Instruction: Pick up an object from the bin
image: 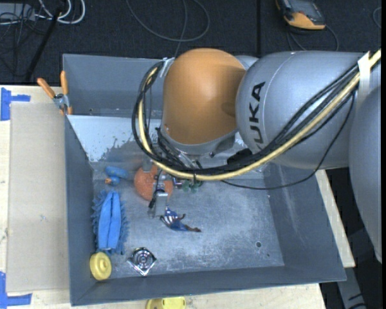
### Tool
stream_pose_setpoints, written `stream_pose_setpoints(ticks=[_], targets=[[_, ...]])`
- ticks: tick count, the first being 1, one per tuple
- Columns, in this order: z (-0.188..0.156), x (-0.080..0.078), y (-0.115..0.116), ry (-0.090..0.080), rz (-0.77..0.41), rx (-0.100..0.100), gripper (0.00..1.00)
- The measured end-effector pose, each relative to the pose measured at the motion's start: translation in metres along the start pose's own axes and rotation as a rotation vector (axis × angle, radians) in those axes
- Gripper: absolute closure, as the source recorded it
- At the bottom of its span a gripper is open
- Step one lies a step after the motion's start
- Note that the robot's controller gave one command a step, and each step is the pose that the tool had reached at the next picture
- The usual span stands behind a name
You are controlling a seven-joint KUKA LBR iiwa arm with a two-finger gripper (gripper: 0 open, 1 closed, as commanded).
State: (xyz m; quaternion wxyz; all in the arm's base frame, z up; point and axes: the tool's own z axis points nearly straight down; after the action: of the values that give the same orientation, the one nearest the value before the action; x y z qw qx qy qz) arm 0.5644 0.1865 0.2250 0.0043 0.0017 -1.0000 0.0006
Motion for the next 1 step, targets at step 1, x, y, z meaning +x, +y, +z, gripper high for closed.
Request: stream_pose_setpoints(ticks=[1], targets=[[-0.0048, -0.0015, -0.001, -0.008, 0.004, -0.001, 0.0]])
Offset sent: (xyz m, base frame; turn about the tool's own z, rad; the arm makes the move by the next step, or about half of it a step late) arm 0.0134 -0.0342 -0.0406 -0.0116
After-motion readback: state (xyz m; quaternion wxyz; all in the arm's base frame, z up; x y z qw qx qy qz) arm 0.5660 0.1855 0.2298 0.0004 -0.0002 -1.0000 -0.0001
